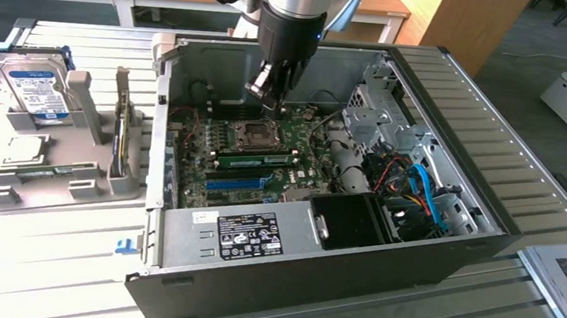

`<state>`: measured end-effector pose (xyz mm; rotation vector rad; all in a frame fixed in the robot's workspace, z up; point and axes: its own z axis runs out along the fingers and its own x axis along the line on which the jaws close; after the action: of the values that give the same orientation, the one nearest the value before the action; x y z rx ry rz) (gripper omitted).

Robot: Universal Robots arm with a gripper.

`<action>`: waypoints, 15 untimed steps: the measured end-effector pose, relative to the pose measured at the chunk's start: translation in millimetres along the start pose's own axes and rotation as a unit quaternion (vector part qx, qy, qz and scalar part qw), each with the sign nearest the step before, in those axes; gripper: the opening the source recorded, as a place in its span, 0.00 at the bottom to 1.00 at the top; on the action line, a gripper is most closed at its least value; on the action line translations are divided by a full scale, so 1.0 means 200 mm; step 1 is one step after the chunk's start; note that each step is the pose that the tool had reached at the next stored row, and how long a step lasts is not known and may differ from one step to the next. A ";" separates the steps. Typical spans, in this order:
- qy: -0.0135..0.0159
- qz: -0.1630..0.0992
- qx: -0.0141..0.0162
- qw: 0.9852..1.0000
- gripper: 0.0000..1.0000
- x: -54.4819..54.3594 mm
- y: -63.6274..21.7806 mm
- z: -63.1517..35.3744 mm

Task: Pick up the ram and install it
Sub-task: 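Press down the ram until it locks into place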

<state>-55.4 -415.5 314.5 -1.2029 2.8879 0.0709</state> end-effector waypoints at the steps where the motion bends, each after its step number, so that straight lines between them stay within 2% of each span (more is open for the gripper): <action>1: 0.000 0.009 0.000 1.000 0.10 0.00 0.000 0.001; 5: -0.002 0.046 0.001 0.999 0.10 0.00 0.000 0.005; 9: -0.003 0.081 0.002 0.997 0.10 0.00 0.000 0.008; 12: -0.004 0.109 0.003 0.994 0.10 0.00 0.000 0.011; 15: -0.005 0.139 0.004 0.990 0.10 0.00 -0.001 0.015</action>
<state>-55.5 -415.5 311.5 -0.7873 3.0214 0.0674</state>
